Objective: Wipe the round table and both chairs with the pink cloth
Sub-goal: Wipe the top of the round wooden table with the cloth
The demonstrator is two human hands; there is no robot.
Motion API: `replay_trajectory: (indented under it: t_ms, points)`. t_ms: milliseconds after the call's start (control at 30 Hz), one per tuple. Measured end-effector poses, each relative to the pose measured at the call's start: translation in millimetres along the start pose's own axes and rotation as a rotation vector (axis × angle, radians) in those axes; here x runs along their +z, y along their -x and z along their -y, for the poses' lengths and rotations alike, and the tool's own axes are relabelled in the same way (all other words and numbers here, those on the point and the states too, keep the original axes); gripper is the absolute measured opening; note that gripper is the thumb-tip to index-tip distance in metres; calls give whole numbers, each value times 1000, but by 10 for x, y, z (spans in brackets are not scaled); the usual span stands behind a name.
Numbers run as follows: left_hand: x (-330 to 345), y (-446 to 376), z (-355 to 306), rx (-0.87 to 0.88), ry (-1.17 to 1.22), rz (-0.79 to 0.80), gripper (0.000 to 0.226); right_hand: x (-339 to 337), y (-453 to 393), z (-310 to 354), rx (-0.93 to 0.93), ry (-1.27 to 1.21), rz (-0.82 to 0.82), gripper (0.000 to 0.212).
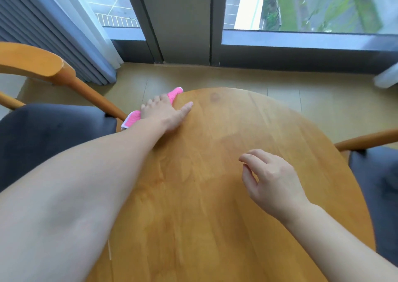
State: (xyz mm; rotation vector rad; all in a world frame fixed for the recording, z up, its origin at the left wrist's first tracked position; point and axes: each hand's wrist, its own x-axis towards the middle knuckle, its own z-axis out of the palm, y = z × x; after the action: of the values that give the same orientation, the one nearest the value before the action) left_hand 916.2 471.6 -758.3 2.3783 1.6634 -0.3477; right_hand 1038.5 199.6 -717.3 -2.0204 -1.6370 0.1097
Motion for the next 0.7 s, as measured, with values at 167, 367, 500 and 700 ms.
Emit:
replay_trajectory:
  t_ms: [167,367,500,700]
  points:
    - [45,-108,-245,56,-46,-49,98,-119,91,-260,44,20,-13,18]
    - [38,-196,-694,156,-57,-54,96,-227,216,-488,77,28,-32,17]
    - [63,-202,-997,245,-98,-75,89,-340,319,-668,100,35,-28,17]
    - [70,-202,-1313,321,-146,-66,85,-495,441,-908,150,41,-41,16]
